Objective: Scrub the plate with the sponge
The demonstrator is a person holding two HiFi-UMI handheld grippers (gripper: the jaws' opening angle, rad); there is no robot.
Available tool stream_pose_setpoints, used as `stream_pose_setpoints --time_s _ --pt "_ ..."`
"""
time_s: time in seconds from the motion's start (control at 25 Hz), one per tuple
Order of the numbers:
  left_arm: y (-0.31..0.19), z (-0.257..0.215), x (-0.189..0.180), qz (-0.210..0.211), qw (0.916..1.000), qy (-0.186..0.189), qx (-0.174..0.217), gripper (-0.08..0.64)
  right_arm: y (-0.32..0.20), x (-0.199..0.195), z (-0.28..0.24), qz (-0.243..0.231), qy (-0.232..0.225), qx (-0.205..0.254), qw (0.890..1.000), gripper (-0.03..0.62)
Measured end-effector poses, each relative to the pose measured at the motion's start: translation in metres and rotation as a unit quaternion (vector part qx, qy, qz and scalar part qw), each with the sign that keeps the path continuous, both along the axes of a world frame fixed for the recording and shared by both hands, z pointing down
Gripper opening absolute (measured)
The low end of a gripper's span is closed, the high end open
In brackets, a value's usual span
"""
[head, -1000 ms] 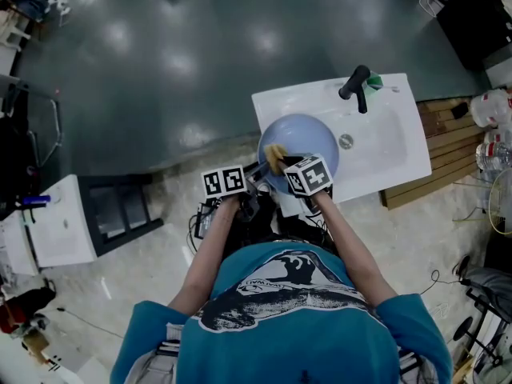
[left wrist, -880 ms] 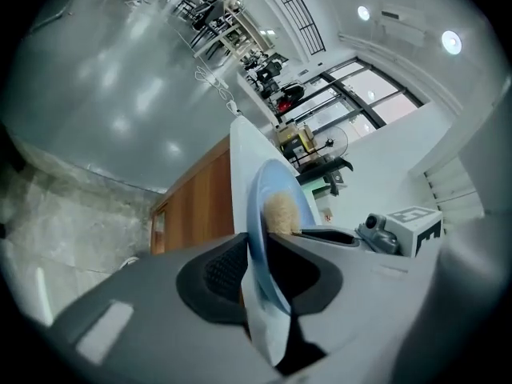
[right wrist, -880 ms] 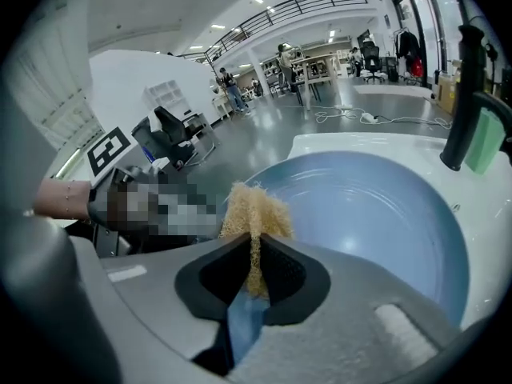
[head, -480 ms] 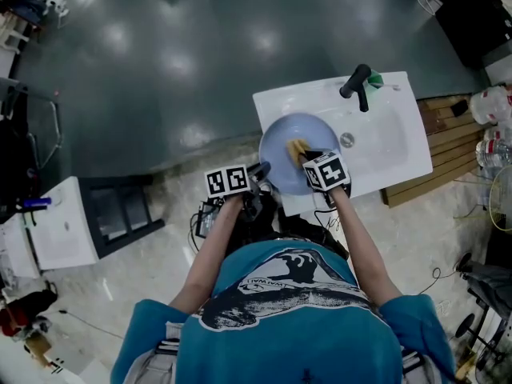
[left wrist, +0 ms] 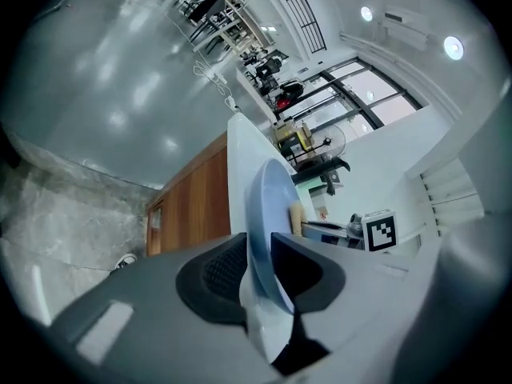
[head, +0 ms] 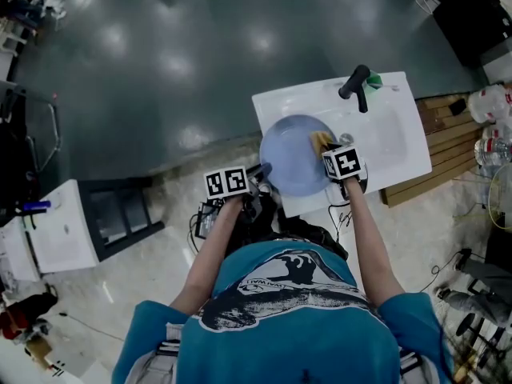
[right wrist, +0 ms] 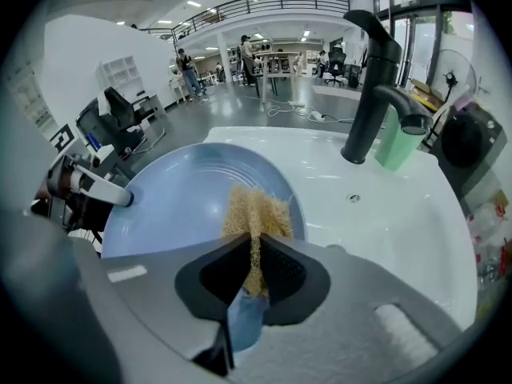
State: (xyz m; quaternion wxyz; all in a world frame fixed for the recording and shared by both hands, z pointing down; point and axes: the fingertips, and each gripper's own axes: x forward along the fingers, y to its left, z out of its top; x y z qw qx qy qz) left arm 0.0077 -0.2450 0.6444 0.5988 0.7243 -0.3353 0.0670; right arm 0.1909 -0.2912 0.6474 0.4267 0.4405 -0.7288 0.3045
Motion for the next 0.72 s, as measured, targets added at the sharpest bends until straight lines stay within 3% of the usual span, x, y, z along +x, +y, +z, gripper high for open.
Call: stream_pose_setpoints --time_s 0.16,0.28,0.56,0.72 --pt "0.001 0.006 0.0 0.007 0.9998 -0.019 0.003 0.091 0.005 -0.008 -0.011 -0.004 -0.016 0.014 1.0 0.034" --pt "0.001 0.01 -0.003 0.005 0.9996 -0.027 -0.002 0.084 0.017 -0.035 -0.021 -0.026 -0.058 0.015 0.998 0.034" --pt "-0.002 0.01 -0.002 0.0 0.9995 -0.032 -0.003 0.077 0.065 -0.113 -0.03 -0.111 -0.11 -0.011 0.988 0.034" --pt "-0.003 0.01 -0.004 -0.002 0.9994 -0.035 0.0 0.075 0.092 -0.144 -0.023 -0.167 -0.11 -0.036 0.979 0.034"
